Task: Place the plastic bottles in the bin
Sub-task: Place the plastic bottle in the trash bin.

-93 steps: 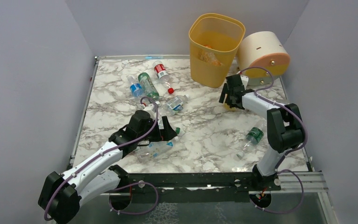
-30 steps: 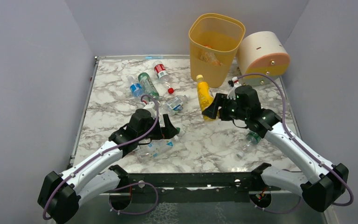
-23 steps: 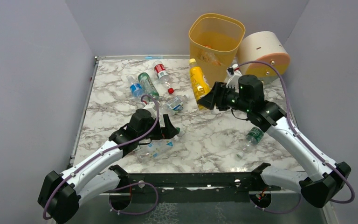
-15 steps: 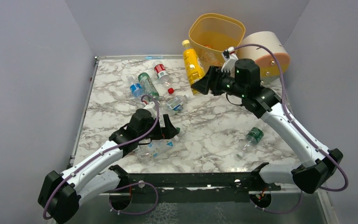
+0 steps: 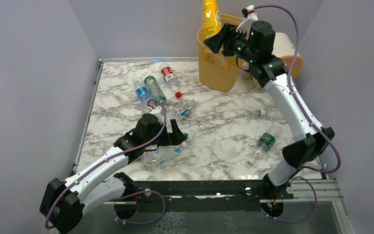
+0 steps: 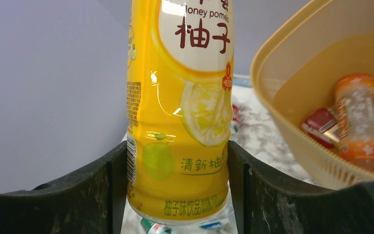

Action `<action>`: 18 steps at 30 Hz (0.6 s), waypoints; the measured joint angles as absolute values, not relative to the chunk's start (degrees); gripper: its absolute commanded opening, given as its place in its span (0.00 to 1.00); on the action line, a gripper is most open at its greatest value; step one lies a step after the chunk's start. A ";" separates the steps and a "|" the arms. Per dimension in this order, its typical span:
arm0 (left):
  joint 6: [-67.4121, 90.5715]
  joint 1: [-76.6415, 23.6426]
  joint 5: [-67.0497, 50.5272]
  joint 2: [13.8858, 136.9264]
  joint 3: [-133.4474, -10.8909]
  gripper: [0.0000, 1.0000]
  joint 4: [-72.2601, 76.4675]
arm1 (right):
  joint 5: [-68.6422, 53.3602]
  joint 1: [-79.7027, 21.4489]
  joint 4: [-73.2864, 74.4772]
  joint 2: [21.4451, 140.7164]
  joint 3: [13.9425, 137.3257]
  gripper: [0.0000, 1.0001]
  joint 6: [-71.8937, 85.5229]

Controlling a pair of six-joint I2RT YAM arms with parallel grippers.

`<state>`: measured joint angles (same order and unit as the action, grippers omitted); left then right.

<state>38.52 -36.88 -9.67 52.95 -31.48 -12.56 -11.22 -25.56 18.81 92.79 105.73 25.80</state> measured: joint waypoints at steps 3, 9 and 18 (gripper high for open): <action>38.52 -36.88 -9.65 52.95 -31.48 0.99 -12.56 | -11.29 -21.98 17.10 96.99 109.32 0.43 25.30; 38.52 -36.88 -9.61 53.28 -32.01 0.99 -13.04 | -12.14 -15.79 15.31 106.54 115.83 0.45 24.82; 38.50 -36.88 -9.54 54.11 -33.43 0.99 -13.06 | -14.48 -11.29 16.12 115.15 123.52 0.55 23.59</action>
<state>38.50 -36.88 -9.54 54.11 -33.43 -13.06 -14.48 -11.29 16.12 115.15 123.52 23.59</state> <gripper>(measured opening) 0.991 0.674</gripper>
